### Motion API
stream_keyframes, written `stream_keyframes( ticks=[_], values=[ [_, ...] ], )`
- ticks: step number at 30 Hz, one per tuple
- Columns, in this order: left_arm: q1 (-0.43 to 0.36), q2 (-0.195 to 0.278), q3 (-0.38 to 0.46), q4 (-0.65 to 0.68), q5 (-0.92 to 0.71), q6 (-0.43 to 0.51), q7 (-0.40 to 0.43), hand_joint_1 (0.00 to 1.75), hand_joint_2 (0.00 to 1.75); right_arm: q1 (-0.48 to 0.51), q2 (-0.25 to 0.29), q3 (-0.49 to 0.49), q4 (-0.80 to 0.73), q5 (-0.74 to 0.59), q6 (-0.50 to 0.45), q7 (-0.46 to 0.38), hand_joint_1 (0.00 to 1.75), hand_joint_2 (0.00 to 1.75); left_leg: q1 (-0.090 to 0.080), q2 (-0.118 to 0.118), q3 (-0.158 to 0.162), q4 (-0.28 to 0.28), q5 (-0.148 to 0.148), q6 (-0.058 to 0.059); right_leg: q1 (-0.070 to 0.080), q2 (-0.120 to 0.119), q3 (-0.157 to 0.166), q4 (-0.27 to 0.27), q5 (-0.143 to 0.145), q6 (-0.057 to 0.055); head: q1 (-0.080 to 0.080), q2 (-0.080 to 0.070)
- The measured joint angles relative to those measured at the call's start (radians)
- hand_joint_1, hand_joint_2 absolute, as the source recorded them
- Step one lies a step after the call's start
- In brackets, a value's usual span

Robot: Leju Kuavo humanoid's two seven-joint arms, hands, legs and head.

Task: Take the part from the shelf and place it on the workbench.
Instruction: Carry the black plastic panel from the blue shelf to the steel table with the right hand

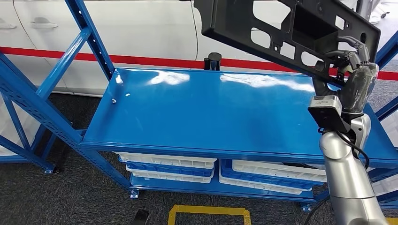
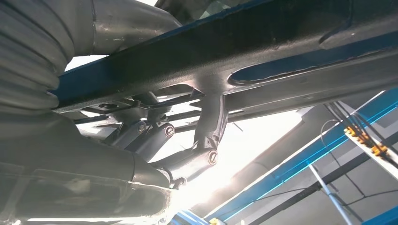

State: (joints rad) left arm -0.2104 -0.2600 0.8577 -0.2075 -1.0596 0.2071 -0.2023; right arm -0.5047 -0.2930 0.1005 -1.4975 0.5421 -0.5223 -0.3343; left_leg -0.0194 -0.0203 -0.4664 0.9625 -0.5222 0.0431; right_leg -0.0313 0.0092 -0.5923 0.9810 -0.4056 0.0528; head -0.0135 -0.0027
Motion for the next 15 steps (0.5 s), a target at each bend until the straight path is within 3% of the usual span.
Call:
stream_keyframes(
  ticks=[6,9,10,11,13,15],
  values=[
    [-0.005,0.001,0.0,0.0,0.001,0.0,0.006,0.0,0.0,0.018,0.02,-0.011,-0.015,0.004,-0.001,0.0,1.75,1.75,-0.002,0.0,-0.004,0.008,-0.001,0.006,-0.006,0.0,0.0,-0.001,0.004,0.006,0.0,0.0],
    [-0.009,0.001,0.0,0.0,0.001,0.0,0.007,0.0,0.0,0.019,0.024,-0.013,-0.022,0.004,-0.001,0.0,1.75,1.75,0.001,0.001,-0.001,-0.003,0.012,0.022,-0.005,-0.001,-0.005,-0.002,0.005,0.015,0.0,0.0],
    [-0.01,0.001,0.0,0.0,0.002,0.0,0.008,0.0,0.0,0.019,0.024,-0.014,-0.025,0.004,-0.002,0.0,1.75,1.75,0.004,0.003,0.001,-0.01,0.02,0.03,-0.004,-0.001,-0.016,0.016,-0.006,0.014,0.001,0.0],
    [-0.012,0.001,0.0,0.0,0.002,0.001,0.01,0.0,0.0,0.019,0.024,-0.015,-0.027,0.004,-0.001,0.001,1.75,1.75,0.007,0.005,0.003,-0.016,0.027,0.035,-0.002,-0.002,-0.036,0.055,-0.026,0.009,0.002,0.0],
    [-0.01,0.001,0.002,0.0,0.007,0.006,0.016,0.0,0.0,0.031,0.024,-0.022,-0.029,0.002,0.005,0.008,1.75,1.75,0.008,0.007,0.0,-0.018,0.03,0.039,-0.001,-0.003,-0.1,0.192,-0.081,-0.002,0.004,0.0],
    [-0.002,0.001,0.005,0.0,0.015,0.013,0.018,0.0,0.0,0.057,0.025,-0.032,-0.03,0.0,0.017,0.013,1.75,1.75,0.008,0.006,-0.002,-0.017,0.027,0.038,-0.001,-0.003,-0.148,0.291,-0.103,0.002,0.005,0.0]
  ],
)
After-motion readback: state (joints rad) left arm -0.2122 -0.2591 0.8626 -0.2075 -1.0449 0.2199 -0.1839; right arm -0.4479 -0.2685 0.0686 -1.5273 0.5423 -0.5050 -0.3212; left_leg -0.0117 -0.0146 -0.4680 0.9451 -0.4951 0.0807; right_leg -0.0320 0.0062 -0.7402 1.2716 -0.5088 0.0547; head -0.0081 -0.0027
